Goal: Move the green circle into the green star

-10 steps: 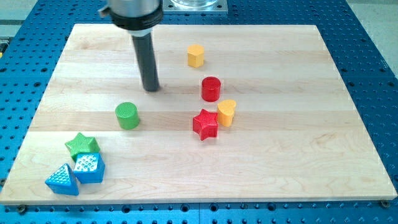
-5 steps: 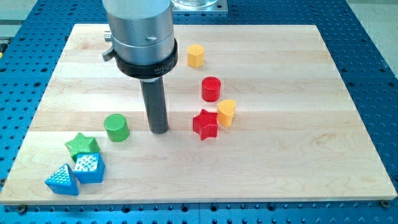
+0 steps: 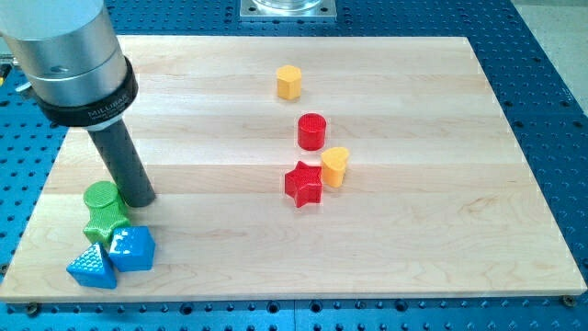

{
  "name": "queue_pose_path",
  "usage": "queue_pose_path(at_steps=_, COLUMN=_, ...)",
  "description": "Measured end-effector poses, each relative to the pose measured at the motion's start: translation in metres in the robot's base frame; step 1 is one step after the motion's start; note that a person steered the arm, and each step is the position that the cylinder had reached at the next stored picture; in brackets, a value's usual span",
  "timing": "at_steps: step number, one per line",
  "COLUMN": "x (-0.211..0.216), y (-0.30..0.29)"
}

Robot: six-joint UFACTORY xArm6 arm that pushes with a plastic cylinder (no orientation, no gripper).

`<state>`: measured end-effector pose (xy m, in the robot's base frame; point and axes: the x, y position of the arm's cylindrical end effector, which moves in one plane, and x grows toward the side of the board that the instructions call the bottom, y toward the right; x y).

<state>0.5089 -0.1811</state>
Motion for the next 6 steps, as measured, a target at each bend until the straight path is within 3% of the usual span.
queue_pose_path(at_steps=2, x=-0.018, y=-0.017)
queue_pose_path(at_steps=4, x=-0.011, y=-0.079)
queue_pose_path(at_steps=6, x=-0.032, y=-0.072)
